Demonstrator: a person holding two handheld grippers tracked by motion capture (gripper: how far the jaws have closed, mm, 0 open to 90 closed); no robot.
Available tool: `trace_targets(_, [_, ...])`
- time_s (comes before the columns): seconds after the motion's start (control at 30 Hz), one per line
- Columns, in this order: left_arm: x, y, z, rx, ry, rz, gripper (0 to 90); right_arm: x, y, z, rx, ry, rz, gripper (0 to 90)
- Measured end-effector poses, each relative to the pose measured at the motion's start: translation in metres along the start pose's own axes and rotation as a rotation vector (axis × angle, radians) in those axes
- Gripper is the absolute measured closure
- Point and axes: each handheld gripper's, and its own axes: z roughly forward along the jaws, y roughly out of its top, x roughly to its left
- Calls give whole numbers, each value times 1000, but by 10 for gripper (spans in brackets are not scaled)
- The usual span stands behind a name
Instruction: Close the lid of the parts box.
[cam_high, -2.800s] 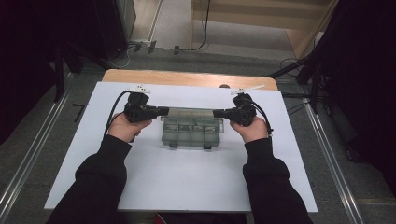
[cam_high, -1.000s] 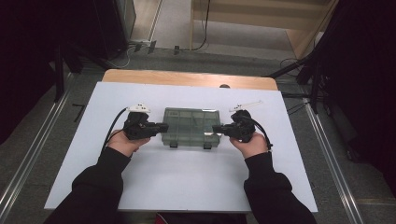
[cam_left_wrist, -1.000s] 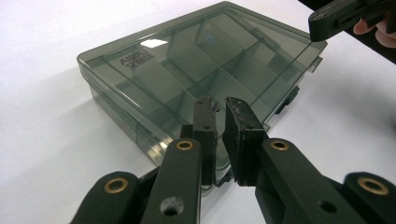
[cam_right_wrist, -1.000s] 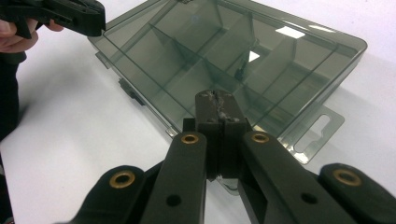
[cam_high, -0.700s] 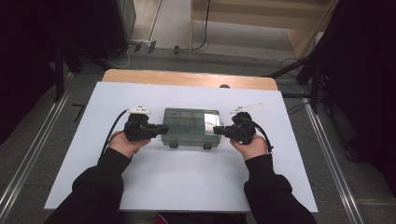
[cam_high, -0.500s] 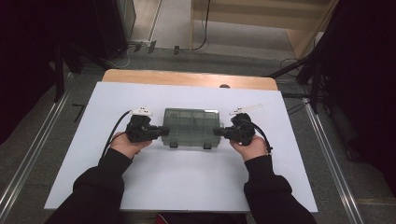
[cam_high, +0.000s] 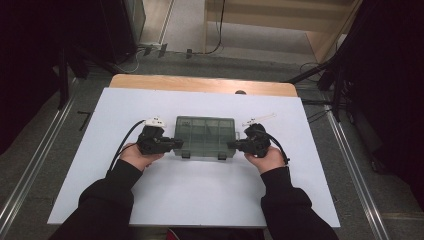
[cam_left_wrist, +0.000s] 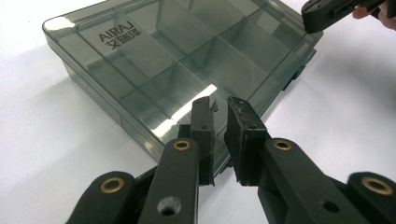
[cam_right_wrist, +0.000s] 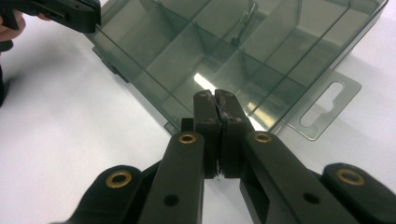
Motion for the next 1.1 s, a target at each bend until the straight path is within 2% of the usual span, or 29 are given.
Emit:
trace_targets(0.17, [2,-2,0,-13,-17,-5,807,-3,-2,4,-5,15,-1,890])
trace_targets(0.27, [1,-2,0,-14,-13,-5,807,-4,-3,6,-22,17,-36,894])
trace_targets(0.33, [1,-2,1,-16,-18,0,784,-3,-3,6,-23,15,-38,876])
trace_targets(0.43, [-1,-1,0,-14,-25,-1,724,-1,-3,6,-22,21,-46,813])
trace_targets(0.67, [-2,1,-8,-27,-70,-20,476,4,0,7,-12,60,-75,652])
trace_targets(0.8, [-8,1,-10,-40,-80,1,408,11,0,5,-28,74,-103,563])
trace_targets(0.93, [-16,0,-12,-48,-87,20,389,20,-3,4,-39,82,-142,471])
trace_targets(1.03, [-22,-3,-13,-47,-92,32,359,26,-7,3,-53,99,-152,405])
trace_targets(1.1, [-25,-5,-14,-43,-99,35,358,29,-10,0,-65,117,-153,392])
